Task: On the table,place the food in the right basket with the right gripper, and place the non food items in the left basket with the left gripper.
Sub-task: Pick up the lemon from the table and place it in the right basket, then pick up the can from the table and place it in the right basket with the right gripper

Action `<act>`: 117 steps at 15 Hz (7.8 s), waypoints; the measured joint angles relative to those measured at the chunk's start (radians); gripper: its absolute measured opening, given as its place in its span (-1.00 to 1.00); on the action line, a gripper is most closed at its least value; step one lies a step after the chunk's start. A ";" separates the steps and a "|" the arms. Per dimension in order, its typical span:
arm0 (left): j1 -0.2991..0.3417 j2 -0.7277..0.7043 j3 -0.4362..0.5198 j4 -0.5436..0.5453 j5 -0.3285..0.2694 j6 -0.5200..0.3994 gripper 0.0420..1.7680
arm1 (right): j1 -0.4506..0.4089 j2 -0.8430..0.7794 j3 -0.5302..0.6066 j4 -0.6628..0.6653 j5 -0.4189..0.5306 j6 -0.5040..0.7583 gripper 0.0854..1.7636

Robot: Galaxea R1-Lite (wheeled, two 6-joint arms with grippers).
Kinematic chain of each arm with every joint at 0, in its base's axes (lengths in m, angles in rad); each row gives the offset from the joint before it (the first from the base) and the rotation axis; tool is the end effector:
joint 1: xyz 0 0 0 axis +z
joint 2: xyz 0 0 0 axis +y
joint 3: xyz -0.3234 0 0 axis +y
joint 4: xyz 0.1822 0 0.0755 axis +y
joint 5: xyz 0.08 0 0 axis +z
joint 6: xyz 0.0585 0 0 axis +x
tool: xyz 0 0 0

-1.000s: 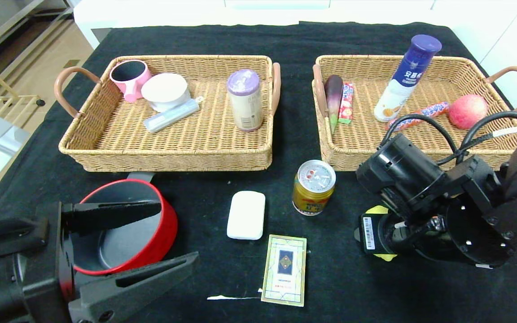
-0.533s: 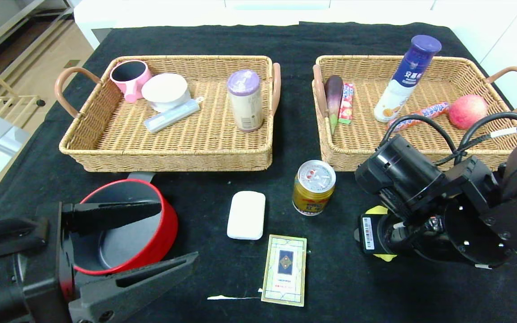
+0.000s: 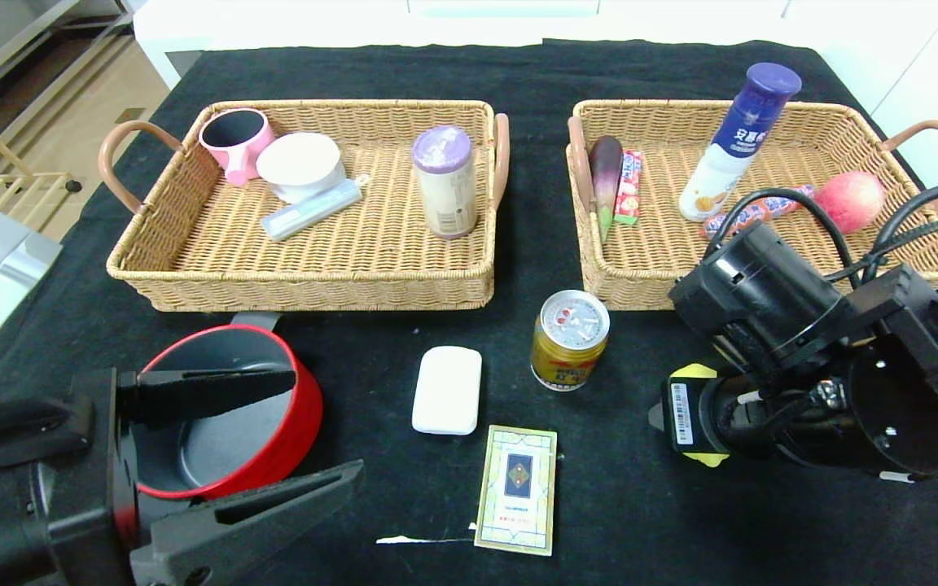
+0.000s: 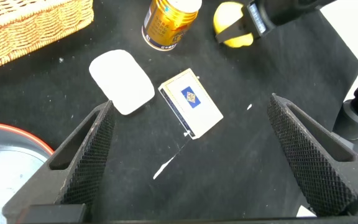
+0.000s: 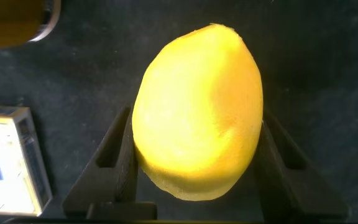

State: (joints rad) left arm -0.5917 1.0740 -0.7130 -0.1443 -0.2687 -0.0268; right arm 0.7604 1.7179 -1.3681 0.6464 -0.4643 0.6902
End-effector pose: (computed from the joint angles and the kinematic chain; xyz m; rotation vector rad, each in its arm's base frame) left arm 0.1376 -0.1112 0.2613 0.0109 0.2321 -0.8539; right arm 0.2473 0.1991 0.2173 0.0732 0.8489 -0.0213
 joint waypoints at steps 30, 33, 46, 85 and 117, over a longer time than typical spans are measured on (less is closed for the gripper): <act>-0.010 0.002 0.003 -0.002 0.000 0.001 1.00 | -0.461 0.002 -0.270 -0.352 -0.004 -0.394 0.18; -0.010 0.002 0.003 -0.002 0.000 0.001 1.00 | -0.473 0.019 -0.266 -0.388 -0.006 -0.391 0.18; -0.010 -0.002 0.003 -0.002 0.000 0.001 1.00 | -0.464 0.031 -0.199 -0.453 -0.001 -0.385 0.70; 0.050 -0.040 -0.028 -0.008 0.041 0.001 1.00 | 0.225 0.140 -0.275 -0.282 -0.261 -0.188 0.93; 0.050 -0.044 -0.022 -0.007 0.040 0.020 1.00 | 0.152 0.249 -0.283 -0.285 -0.276 -0.126 0.31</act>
State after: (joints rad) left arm -0.5415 1.0298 -0.7349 -0.1511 -0.2285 -0.0066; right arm 0.9121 1.9670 -1.6511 0.3617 -0.7402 0.5643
